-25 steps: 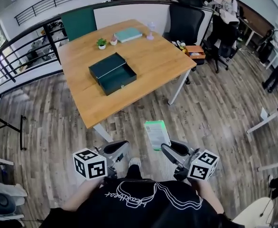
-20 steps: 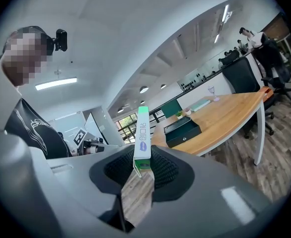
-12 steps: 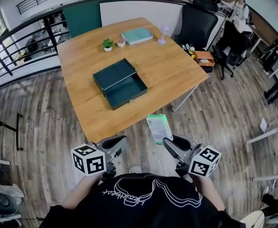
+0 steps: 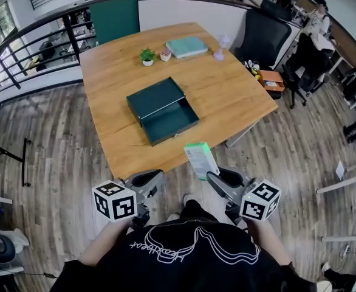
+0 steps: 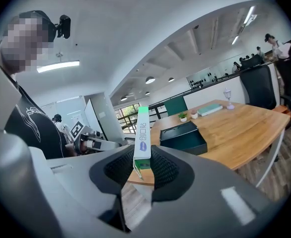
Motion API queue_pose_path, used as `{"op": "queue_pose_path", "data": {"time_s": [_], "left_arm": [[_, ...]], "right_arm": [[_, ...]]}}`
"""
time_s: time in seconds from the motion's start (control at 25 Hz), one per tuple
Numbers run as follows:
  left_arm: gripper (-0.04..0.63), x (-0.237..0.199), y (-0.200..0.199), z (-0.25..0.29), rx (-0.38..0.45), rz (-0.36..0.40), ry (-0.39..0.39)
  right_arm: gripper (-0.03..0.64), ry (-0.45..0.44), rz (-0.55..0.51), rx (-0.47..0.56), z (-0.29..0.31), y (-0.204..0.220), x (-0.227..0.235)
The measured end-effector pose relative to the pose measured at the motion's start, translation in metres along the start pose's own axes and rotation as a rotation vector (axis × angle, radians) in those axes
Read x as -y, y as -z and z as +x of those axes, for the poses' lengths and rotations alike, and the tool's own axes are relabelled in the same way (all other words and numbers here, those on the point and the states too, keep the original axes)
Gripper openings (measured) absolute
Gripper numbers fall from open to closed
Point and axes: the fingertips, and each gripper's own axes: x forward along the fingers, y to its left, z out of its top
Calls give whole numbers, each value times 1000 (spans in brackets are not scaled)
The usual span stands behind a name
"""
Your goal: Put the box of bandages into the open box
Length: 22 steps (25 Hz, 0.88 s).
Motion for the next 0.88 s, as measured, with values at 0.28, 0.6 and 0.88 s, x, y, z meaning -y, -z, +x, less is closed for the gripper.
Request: {"op": "queue_pose_path", "data": {"time_s": [0.28,0.6,0.88], "left_arm": [[0,-27,-19,4,34,-22,-65],[0,-64,-52,29,81,-75,-146],[0,-96,-76,46,132,-135,-227]], "right_arm": [[123,-67,-10,-27,38,-17,26],[123,-151,-26,-87,90,-46,75],[123,-246,-72,-177,140,-57,105]]}}
